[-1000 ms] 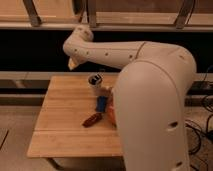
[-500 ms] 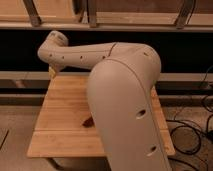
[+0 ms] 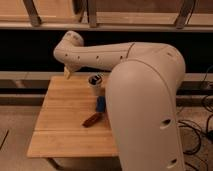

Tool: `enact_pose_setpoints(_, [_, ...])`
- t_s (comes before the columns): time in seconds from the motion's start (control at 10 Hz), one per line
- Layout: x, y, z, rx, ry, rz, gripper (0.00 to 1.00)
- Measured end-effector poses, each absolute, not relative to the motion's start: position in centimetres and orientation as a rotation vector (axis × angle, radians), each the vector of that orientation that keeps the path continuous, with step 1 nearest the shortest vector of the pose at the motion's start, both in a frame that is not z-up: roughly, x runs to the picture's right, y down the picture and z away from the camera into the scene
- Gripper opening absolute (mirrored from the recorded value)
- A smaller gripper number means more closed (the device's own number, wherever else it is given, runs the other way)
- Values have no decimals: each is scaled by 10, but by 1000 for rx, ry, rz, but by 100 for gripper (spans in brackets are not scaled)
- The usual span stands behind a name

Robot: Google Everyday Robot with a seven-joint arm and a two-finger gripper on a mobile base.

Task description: Move the arm in a circular motion

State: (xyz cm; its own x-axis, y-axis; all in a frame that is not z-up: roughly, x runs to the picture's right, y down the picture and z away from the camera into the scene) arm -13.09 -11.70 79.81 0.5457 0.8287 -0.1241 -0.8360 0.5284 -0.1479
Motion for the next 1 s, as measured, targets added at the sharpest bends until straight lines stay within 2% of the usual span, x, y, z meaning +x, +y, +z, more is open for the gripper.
enact_pose_setpoints(0.2, [-101, -160, 802, -139, 61, 1064, 78])
enact_pose_setpoints(0.5, [-141, -222, 801, -78, 23, 1022, 78])
enact_pose_setpoints(0.7, [-197, -236, 800, -85, -22, 945, 78])
enact_pose_setpoints(1.0, [-277, -205, 797, -166, -89, 791, 78])
